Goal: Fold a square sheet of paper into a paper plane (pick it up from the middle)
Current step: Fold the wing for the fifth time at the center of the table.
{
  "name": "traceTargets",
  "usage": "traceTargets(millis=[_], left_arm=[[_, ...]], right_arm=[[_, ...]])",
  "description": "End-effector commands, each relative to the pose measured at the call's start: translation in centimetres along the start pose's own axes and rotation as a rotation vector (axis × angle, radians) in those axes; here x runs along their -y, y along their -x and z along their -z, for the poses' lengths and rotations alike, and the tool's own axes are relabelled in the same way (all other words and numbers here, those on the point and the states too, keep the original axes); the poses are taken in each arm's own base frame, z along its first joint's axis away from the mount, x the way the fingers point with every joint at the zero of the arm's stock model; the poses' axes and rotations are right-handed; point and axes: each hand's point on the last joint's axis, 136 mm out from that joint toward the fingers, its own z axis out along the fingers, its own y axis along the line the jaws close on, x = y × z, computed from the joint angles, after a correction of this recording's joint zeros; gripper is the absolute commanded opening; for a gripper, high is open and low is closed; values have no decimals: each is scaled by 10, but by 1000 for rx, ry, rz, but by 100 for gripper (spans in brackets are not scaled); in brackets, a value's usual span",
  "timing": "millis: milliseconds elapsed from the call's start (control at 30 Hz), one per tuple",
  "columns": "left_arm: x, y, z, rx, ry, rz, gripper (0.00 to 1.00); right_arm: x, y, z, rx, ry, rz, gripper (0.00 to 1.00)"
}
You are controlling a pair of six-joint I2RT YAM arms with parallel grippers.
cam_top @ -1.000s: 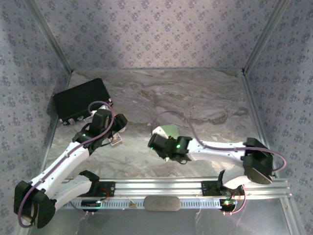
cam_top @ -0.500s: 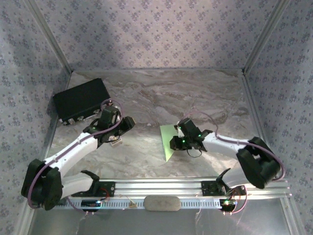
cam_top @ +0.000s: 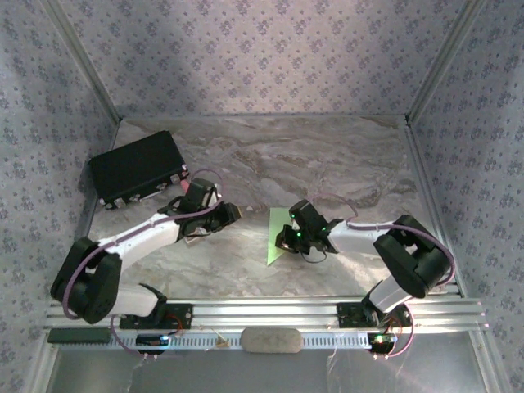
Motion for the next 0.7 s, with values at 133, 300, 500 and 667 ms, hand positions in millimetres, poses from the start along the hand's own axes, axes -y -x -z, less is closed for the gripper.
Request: traceTargets(millis=[133,300,500,667], left_arm=[[54,-10,-27,-103,-128,-89,20],[74,-26,-52,-193,-174,-119,16],[85,-40,-81,-272,-179,-135,14],[74,-44,-102,-300,-140,-109,13]], right_arm=[[-27,13,33,127,144,-34,20],[1,20,55,170,78,-29,23],[32,22,64,174,53,-103,23],[39,23,68,187,48,-119,25]])
